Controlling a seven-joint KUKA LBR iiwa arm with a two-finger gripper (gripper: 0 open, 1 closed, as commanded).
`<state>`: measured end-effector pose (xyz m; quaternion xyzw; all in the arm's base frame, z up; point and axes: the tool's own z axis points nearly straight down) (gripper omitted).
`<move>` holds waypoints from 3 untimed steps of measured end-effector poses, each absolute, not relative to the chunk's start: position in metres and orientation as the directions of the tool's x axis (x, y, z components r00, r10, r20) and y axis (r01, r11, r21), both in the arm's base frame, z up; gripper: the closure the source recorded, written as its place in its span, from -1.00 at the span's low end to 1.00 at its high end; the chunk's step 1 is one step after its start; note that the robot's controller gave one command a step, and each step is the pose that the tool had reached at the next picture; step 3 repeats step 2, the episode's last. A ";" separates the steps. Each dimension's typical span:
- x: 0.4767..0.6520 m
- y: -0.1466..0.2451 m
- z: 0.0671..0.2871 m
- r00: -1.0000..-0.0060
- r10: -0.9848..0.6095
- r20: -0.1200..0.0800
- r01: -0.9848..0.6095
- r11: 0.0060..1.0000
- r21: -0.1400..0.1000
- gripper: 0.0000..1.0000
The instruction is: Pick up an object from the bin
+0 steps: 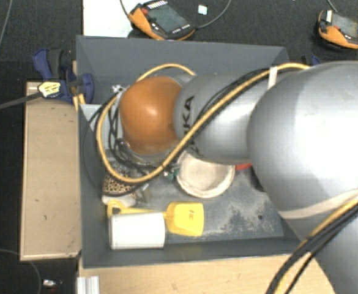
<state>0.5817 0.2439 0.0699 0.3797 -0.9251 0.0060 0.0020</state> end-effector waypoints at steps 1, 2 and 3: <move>0.582 0.244 0.070 -0.712 -0.702 0.008 -0.702 0.712 -0.010 1.00; 0.581 0.243 0.073 -0.714 -0.700 0.008 -0.701 0.714 -0.009 1.00; 0.581 0.243 0.073 -0.714 -0.700 0.008 -0.701 0.714 -0.009 1.00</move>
Offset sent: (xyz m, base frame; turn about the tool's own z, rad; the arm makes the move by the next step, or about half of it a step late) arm -0.0001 -0.0002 0.0151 0.0006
